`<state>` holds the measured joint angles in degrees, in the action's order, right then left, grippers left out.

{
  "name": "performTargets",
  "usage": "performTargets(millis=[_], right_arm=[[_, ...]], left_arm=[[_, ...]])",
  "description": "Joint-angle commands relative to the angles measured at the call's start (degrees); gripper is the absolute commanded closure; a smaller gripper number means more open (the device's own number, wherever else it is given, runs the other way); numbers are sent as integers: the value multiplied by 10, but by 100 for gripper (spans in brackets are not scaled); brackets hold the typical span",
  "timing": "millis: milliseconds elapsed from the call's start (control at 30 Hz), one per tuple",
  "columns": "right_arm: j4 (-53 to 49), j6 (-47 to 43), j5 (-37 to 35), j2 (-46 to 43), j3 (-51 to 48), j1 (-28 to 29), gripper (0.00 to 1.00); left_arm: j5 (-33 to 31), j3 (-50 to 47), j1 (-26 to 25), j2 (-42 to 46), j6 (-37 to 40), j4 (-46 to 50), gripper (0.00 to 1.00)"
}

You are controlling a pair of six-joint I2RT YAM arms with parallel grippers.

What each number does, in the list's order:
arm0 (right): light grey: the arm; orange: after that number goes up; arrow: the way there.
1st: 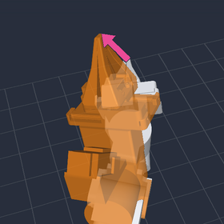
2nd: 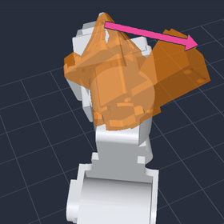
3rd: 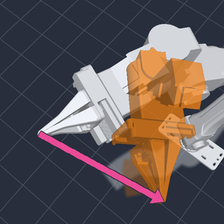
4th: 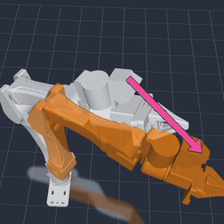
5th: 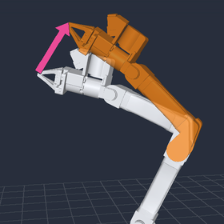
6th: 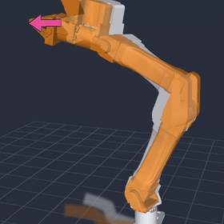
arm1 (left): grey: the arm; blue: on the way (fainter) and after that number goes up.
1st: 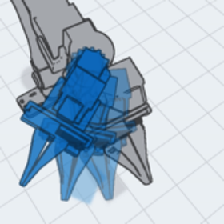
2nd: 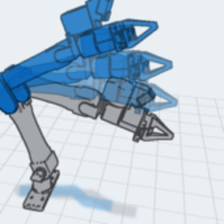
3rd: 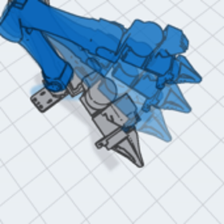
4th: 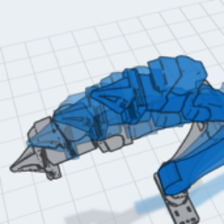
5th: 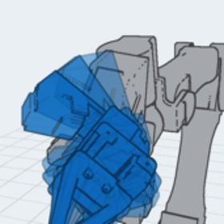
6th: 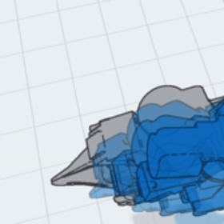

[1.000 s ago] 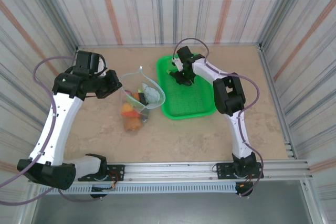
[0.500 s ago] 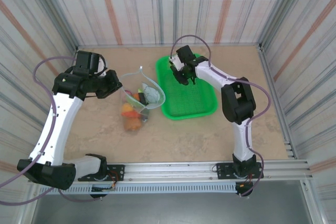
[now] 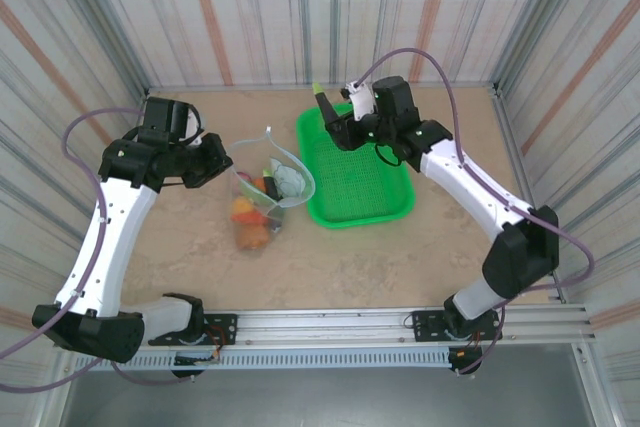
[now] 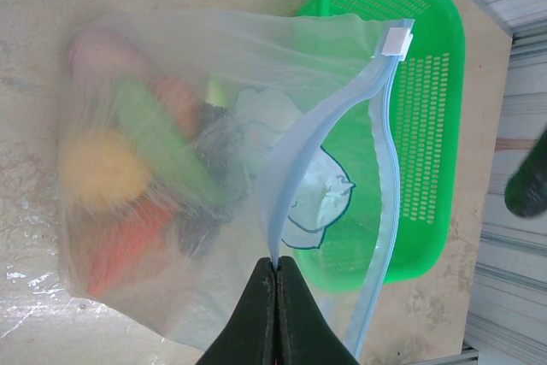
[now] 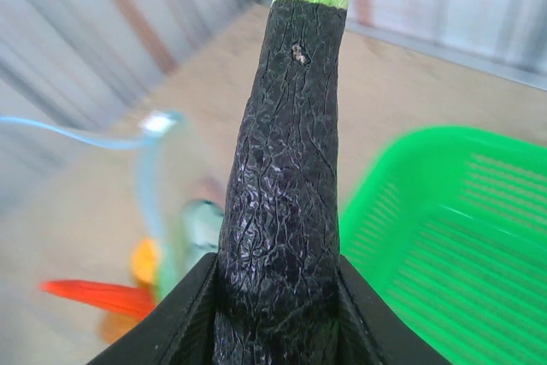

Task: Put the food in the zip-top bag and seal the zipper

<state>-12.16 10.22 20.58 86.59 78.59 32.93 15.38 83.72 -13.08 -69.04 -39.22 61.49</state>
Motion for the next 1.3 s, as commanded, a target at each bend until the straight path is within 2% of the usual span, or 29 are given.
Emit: performTargets(millis=[0, 167, 300, 367, 467, 700, 833, 1000, 1133, 1267], right_arm=[[135, 106, 37, -14, -43, 44, 66], [353, 200, -13, 9, -119, 105, 65], [577, 226, -63, 65, -190, 135, 63], [648, 225, -78, 95, -203, 144, 63], [700, 224, -74, 138, -200, 159, 62], [656, 230, -75, 139, -215, 188, 56], [550, 222, -64, 137, -193, 209, 41], [493, 206, -84, 105, -207, 201, 40], [338, 195, -71, 71, -152, 169, 40], [241, 159, -63, 38, -112, 146, 40]], left_arm=[[5, 6, 4, 14, -7, -7, 100], [5, 4, 4, 18, -14, -8, 100], [11, 0, 5, 21, -22, -11, 100], [16, -1, 6, 22, -24, -13, 100], [19, -3, 6, 24, -28, -15, 100], [18, -10, 9, 27, -28, -19, 100], [23, -9, 10, 25, -28, -22, 100], [19, -11, 10, 29, -24, -19, 100], [15, -20, 12, 30, -22, -20, 100], [12, -28, 11, 32, -15, -22, 100]])
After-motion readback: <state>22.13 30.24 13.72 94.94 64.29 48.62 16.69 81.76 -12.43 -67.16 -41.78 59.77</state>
